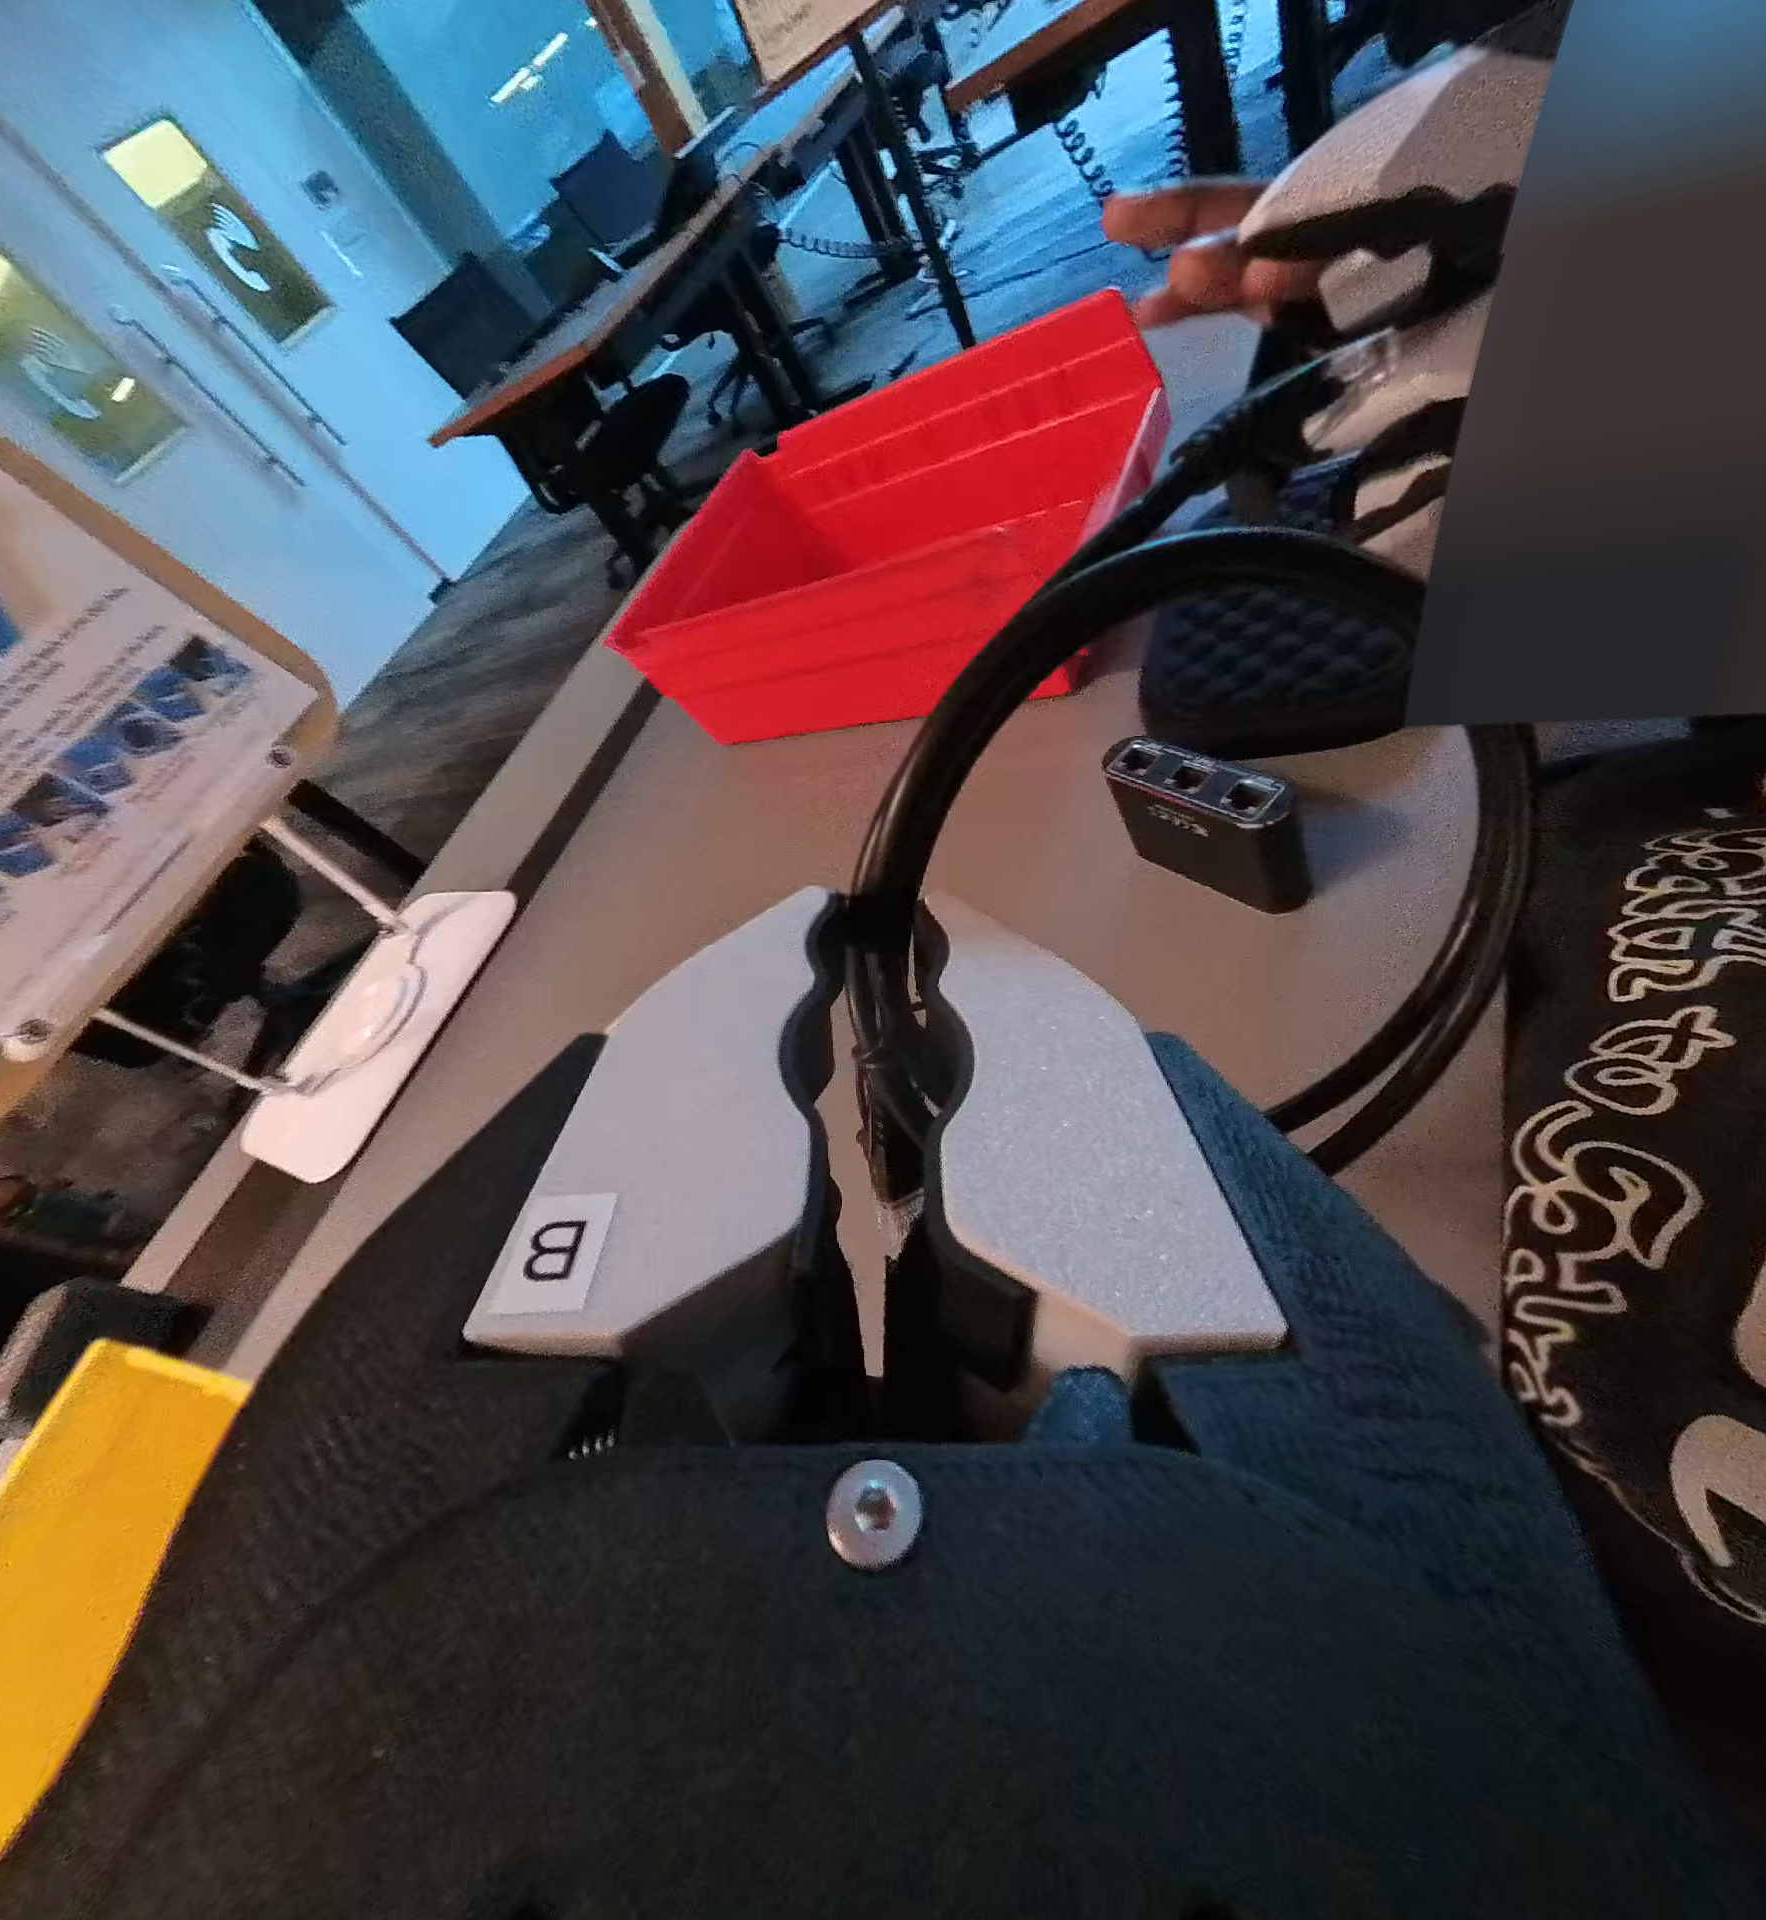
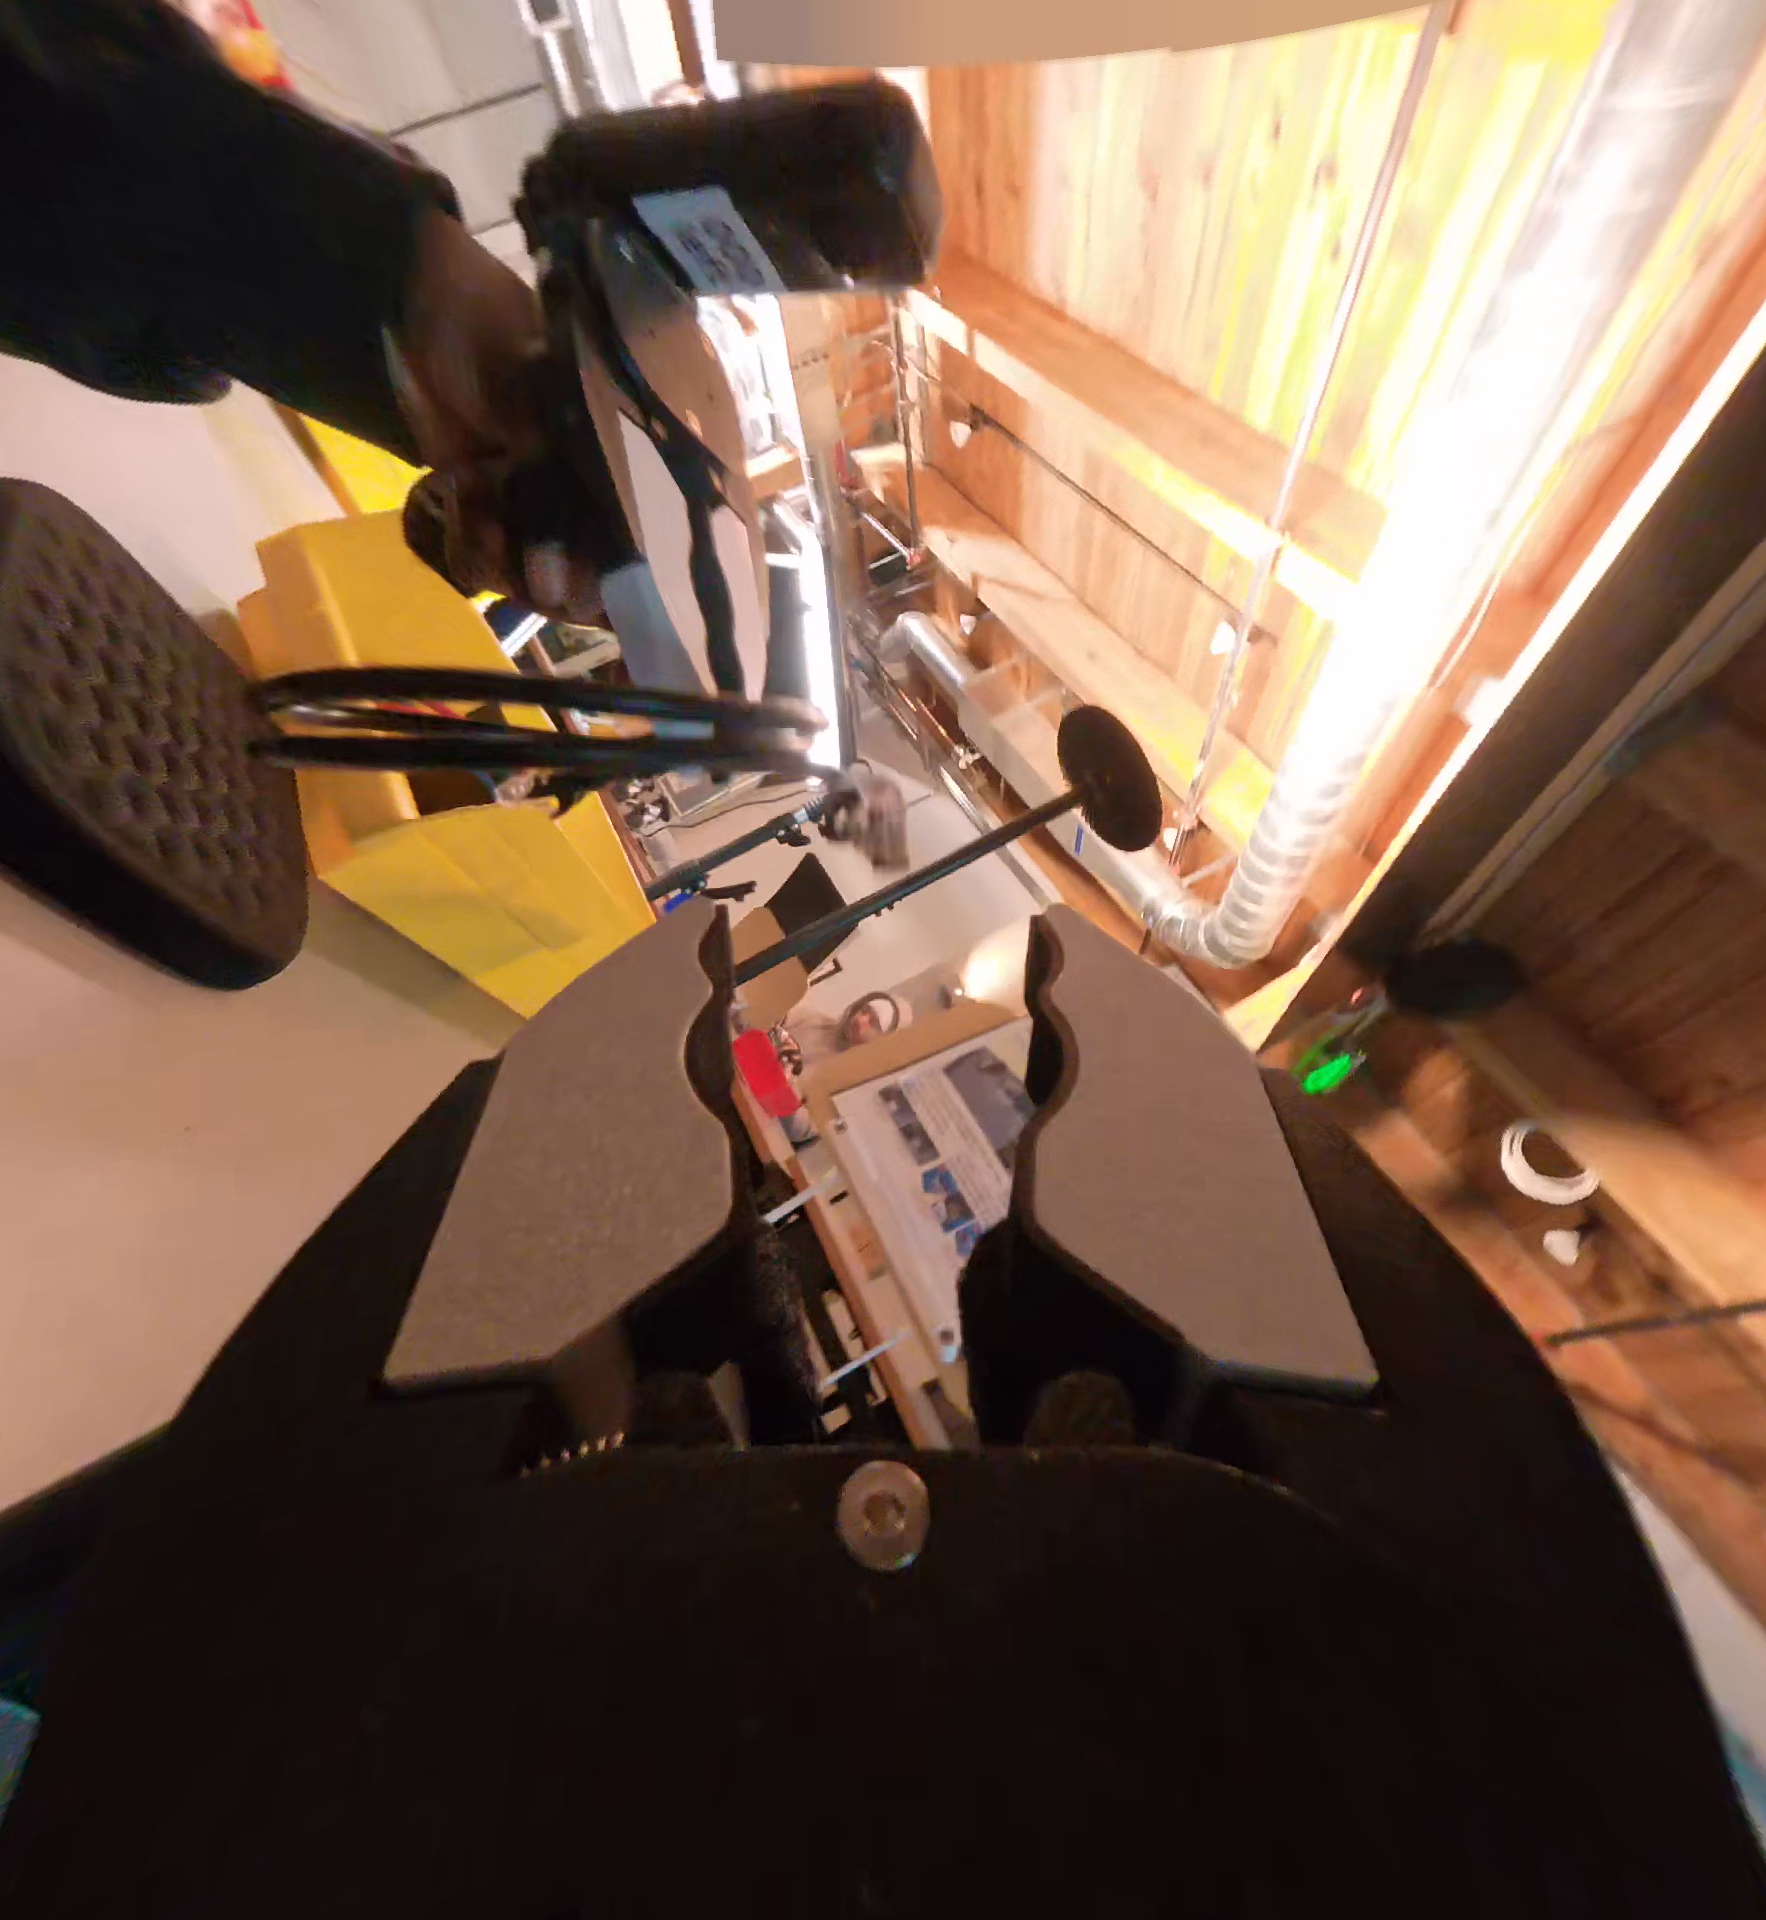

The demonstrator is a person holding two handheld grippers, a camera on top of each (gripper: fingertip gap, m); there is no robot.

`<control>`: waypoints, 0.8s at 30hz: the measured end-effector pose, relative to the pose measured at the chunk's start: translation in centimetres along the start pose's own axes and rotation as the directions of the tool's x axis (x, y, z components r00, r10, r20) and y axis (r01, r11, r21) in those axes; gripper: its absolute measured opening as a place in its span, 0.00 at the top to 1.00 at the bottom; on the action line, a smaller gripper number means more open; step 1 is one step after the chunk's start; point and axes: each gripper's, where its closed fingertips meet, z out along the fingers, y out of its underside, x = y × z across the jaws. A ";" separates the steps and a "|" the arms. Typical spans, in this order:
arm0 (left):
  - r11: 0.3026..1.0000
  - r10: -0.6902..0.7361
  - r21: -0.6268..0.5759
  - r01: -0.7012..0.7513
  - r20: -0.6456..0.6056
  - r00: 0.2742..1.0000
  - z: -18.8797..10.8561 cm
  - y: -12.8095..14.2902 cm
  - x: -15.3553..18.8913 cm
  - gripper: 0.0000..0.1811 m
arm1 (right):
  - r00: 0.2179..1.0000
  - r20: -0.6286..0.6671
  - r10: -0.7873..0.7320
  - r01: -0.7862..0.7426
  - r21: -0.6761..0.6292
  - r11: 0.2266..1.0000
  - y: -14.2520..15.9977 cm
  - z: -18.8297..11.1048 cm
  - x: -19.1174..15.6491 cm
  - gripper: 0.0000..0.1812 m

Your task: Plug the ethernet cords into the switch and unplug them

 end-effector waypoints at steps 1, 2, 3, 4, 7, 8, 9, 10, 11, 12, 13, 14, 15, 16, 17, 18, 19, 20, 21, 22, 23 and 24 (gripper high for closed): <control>1.000 -0.006 -0.006 0.005 -0.015 1.000 0.3 0.1 0.3 0.94 | 0.999 0.013 -0.030 0.030 0.006 1.000 -0.5 0.2 -0.2 0.71; 1.000 -0.007 -0.016 0.007 -0.028 1.000 0.5 0.3 0.6 0.94 | 0.998 0.022 -0.054 0.054 0.008 0.999 -0.9 0.5 -0.3 0.72; 1.000 -0.006 -0.024 0.005 -0.036 0.999 0.6 0.4 0.8 0.94 | 0.997 0.032 -0.074 0.074 0.006 0.997 -1.1 0.7 -0.5 0.73; 1.000 -0.001 -0.026 0.000 -0.045 0.999 0.7 0.5 1.0 0.94 | 0.994 0.051 -0.094 0.095 -0.003 0.996 -1.1 0.9 -0.8 0.74; 1.000 -0.005 -0.017 0.004 -0.067 0.998 0.7 0.3 1.4 0.94 | 0.981 0.096 -0.168 0.173 -0.041 0.984 -0.6 1.3 -1.6 0.83; 1.000 -0.005 -0.019 0.004 -0.064 0.998 0.7 0.3 1.5 0.94 | 0.978 0.086 -0.188 0.192 -0.033 0.981 -0.8 1.4 -1.5 0.87; 1.000 -0.002 -0.026 0.001 -0.061 0.998 0.7 0.4 1.5 0.94 | 0.976 0.076 -0.204 0.206 -0.016 0.979 -1.1 1.4 -1.5 0.90; 0.999 0.003 -0.034 -0.005 -0.058 0.998 0.7 0.5 1.5 0.94 | 0.975 0.070 -0.209 0.210 -0.003 0.978 -1.4 1.4 -1.5 0.91; 0.999 0.012 -0.041 -0.014 -0.053 0.999 0.7 0.5 1.5 0.94 | 0.976 0.071 -0.205 0.206 -0.006 0.979 -1.4 1.4 -1.5 0.90; 0.999 0.016 -0.042 -0.018 -0.051 0.999 0.7 0.6 1.5 0.94 | 0.977 0.080 -0.196 0.198 -0.019 0.980 -1.2 1.5 -1.5 0.90; 0.999 0.016 -0.040 -0.018 -0.051 0.999 0.6 0.5 1.5 0.94 | 0.978 0.091 -0.187 0.191 -0.033 0.981 -1.0 1.5 -1.6 0.91; 0.999 0.017 -0.037 -0.019 -0.048 0.999 0.6 0.5 1.5 0.94 | 0.979 0.097 -0.178 0.182 -0.041 0.982 -0.9 1.5 -1.7 0.92; 0.999 0.020 -0.035 -0.022 -0.046 0.999 0.6 0.4 1.5 0.94 | 0.981 0.103 -0.162 0.167 -0.046 0.985 -0.9 1.5 -1.6 0.92; 0.999 0.022 -0.035 -0.024 -0.049 0.999 0.5 0.4 1.6 0.94 | 0.985 0.106 -0.138 0.144 -0.053 0.988 -0.8 1.5 -1.5 0.92; 0.999 0.030 -0.027 -0.032 -0.063 0.998 0.4 0.4 1.8 0.93 | 0.988 0.103 -0.115 0.121 -0.058 0.991 -0.8 1.5 -1.3 0.92; 0.999 0.043 -0.002 -0.043 -0.088 0.995 0.2 0.1 2.2 0.92 | 0.991 0.094 -0.097 0.102 -0.051 0.993 -0.9 1.4 -0.8 0.92; 0.998 0.054 0.044 -0.049 -0.119 0.991 -0.2 -0.5 2.6 0.91 | 0.993 0.082 -0.080 0.083 -0.035 0.996 -1.0 1.3 -0.3 0.93; 0.992 0.072 0.110 -0.056 -0.149 0.986 -0.8 -1.3 3.0 0.90 | 0.996 0.068 -0.060 0.061 -0.016 0.998 -1.3 1.1 0.4 0.92; 0.979 0.100 0.193 -0.068 -0.162 0.982 -1.7 -2.4 3.1 0.88 | 0.998 0.054 -0.038 0.038 0.005 0.999 -1.7 0.9 1.2 0.92; 0.953 0.134 0.292 -0.084 -0.156 0.979 -2.9 -3.5 2.9 0.85 | 0.999 0.034 -0.012 0.011 0.023 1.000 -2.0 0.7 2.0 0.93; 0.909 0.168 0.405 -0.104 -0.126 0.978 -4.3 -4.8 2.5 0.83 | 1.000 0.012 0.023 -0.023 0.044 0.999 -2.3 0.4 3.0 0.93; 0.847 0.173 0.520 -0.111 -0.073 0.982 -5.8 -6.0 1.7 0.82 | 0.998 -0.006 0.070 -0.069 0.071 0.995 -2.6 0.1 4.0 0.93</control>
